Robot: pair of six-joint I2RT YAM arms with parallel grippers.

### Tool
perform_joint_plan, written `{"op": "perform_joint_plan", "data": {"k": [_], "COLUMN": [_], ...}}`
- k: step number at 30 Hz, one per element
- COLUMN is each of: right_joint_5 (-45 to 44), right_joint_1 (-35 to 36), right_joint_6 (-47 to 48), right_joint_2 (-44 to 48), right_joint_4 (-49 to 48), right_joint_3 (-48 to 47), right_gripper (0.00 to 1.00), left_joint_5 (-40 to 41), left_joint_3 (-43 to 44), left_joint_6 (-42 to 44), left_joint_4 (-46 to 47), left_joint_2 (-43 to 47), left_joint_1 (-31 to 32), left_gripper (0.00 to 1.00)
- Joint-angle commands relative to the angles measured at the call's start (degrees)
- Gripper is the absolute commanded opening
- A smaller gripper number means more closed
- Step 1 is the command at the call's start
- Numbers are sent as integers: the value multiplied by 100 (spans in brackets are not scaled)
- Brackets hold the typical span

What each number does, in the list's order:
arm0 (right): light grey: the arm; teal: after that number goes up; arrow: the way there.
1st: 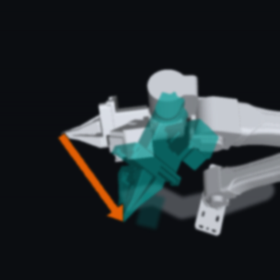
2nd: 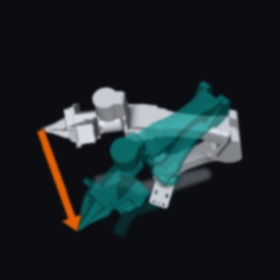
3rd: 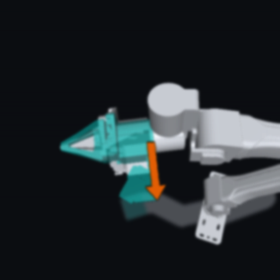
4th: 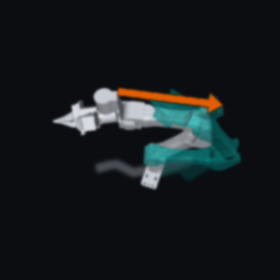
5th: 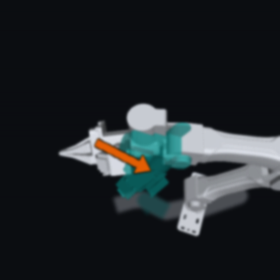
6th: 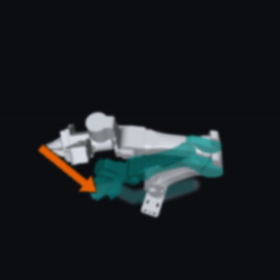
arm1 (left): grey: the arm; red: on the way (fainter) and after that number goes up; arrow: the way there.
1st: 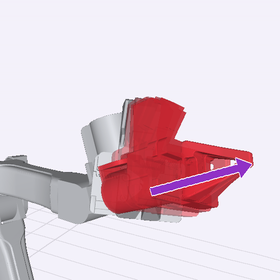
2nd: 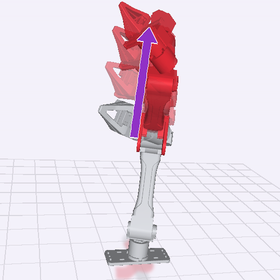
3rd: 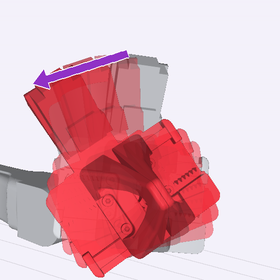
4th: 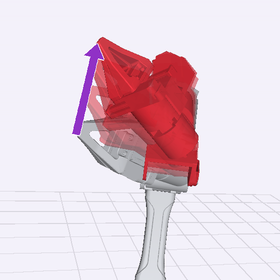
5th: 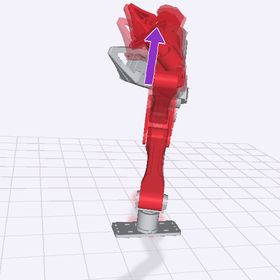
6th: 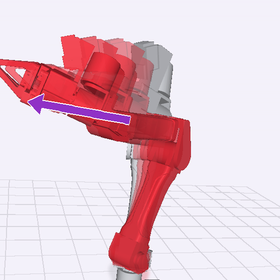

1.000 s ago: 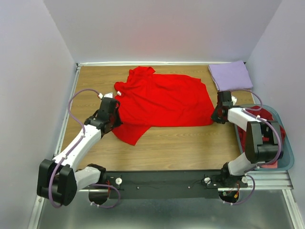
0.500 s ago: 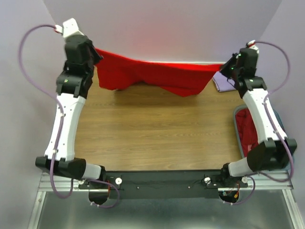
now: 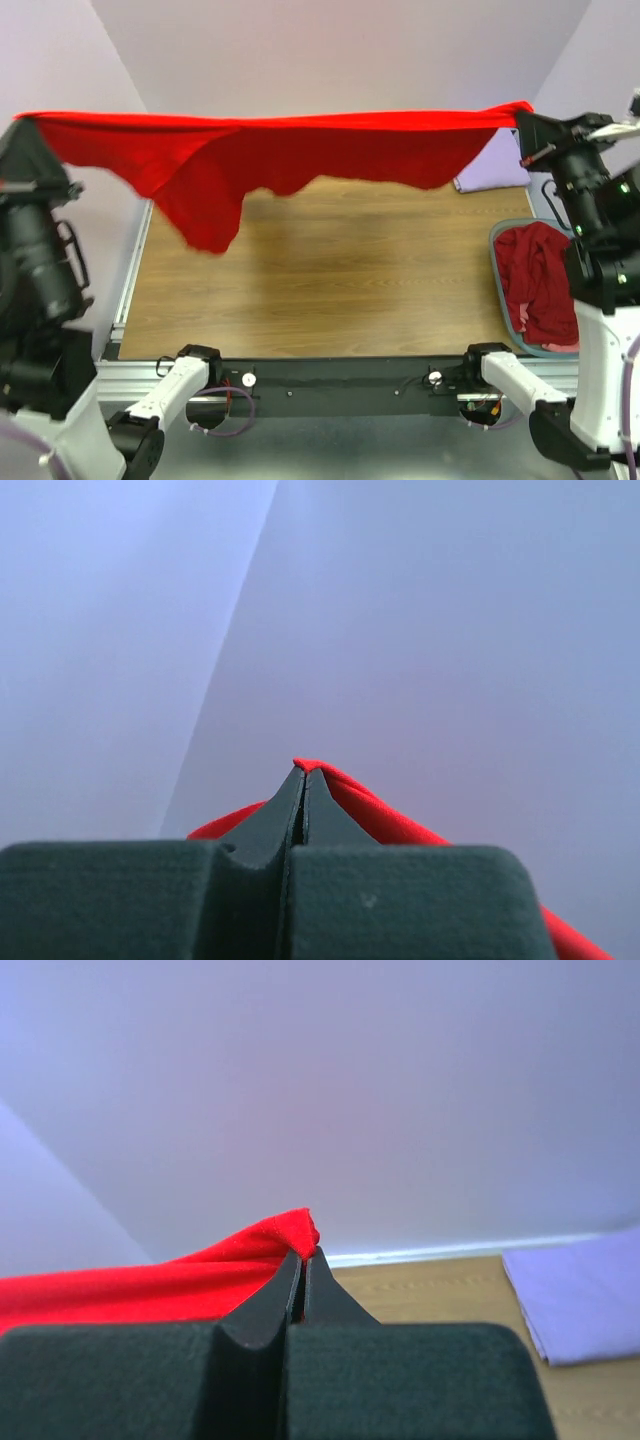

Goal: Fold and stack the t-shirts
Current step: Flatten the tshirt out

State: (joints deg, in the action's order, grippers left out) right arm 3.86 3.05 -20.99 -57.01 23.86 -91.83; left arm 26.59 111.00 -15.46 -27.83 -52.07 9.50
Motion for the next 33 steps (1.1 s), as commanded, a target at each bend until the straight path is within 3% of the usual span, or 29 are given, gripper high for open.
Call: {"op": "perform_joint_plan", "data": {"k": [1,10,15,19,25,33], "right_joint_5": [422,801,731,362,89,-227], "right_joint_1": [-59,-59,-50,-50,-59,-59], "right_joint_6": [535,719,833,1009,790,851], "right_joint_2": [295,60,-590,-1748,-3347,-5257], "right_joint_4": [242,234,225,102,-977,-1410], "right_joint_3": [-54,-178,630,1193,1905,1186], "right_gripper": [1,0,1,1,0,0], "left_joint_5": [471,-48,-356,-715,-1208,-1542], "left_joint_3": [185,-121,-1561,-2467,-2382,-809], "left_joint_6": [631,1010,1081,923,571,396], "left_joint_4": [384,832,1552,2044,2133,1466], "left_joint_2": [197,-355,-987,-2287,-4552,-6761], "left_joint_1": [-62,-62,-62,-62,-62,-114], "left_gripper": [0,0,0,0,0,0]}}
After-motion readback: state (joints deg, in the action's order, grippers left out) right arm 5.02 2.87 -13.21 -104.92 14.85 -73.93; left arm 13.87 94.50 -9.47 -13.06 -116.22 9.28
